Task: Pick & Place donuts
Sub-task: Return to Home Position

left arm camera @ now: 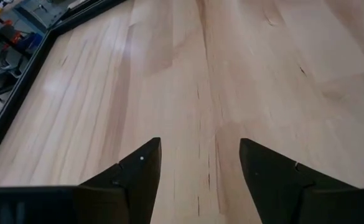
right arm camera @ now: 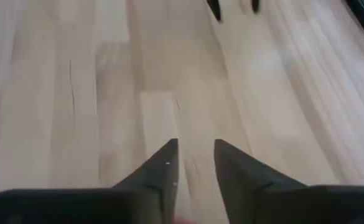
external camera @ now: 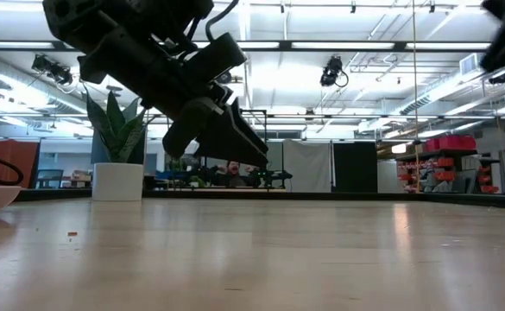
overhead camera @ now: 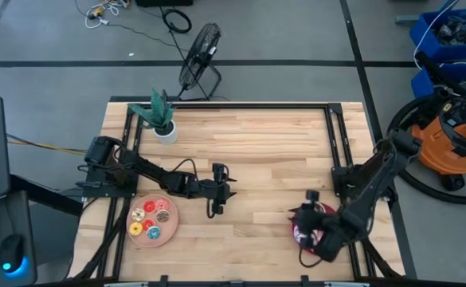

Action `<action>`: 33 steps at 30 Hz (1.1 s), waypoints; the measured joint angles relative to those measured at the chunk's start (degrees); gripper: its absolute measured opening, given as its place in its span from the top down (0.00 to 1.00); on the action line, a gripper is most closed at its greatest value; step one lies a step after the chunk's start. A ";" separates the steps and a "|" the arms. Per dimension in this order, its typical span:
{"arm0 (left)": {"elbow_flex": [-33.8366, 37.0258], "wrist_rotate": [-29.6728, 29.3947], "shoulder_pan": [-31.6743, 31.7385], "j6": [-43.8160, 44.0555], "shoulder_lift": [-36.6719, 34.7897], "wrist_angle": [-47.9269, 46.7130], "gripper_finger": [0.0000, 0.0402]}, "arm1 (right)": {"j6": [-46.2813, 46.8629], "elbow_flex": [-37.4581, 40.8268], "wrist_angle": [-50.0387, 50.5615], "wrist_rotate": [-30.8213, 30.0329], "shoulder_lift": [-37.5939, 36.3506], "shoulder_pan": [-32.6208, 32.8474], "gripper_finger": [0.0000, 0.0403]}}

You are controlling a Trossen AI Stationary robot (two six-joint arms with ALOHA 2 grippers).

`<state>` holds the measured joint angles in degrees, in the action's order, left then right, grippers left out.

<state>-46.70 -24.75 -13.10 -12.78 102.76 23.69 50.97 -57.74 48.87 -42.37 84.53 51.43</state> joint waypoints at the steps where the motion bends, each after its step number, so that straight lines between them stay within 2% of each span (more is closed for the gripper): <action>1: 0.16 0.00 0.03 0.16 0.00 0.26 0.45 | -2.78 2.21 -5.29 -0.85 0.00 -0.86 0.73; 4: 1.53 -0.19 0.72 0.58 -0.02 0.69 0.45 | -11.74 9.96 -23.27 -0.87 0.00 -4.00 0.81; 7: 4.30 1.12 2.39 1.67 -0.02 5.13 0.47 | -21.38 17.59 -41.82 2.50 0.02 -7.67 0.90; 10: 7.43 6.14 5.02 1.55 -0.33 11.37 0.52 | -32.49 23.89 -59.23 8.33 0.02 -12.20 0.98; 13: 9.64 12.60 9.11 1.71 -3.23 14.68 0.62 | -43.54 28.87 -73.36 14.97 -0.79 -17.96 0.98; 15: 11.00 14.72 12.00 1.85 -6.63 14.80 0.70 | -48.69 31.20 -78.66 21.38 -3.06 -22.86 0.98; 20: 14.24 16.08 18.90 1.09 -18.24 14.50 0.90 | -56.36 34.26 -79.06 34.39 -13.83 -34.94 0.99; 23: 16.89 21.07 22.90 -0.11 -25.78 13.23 0.98 | -58.86 35.48 -74.88 38.50 -21.69 -40.62 0.99; 29: 23.00 33.75 29.86 1.74 -40.31 9.75 0.99 | -58.50 36.46 -63.73 45.17 -36.34 -47.11 0.99; 33: 26.28 38.32 32.17 3.77 -48.88 5.95 0.99 | -57.26 37.07 -57.01 48.39 -44.17 -48.08 0.99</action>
<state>-20.42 13.57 19.06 -9.01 53.88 29.64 -6.29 -20.67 -8.14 6.02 40.36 3.35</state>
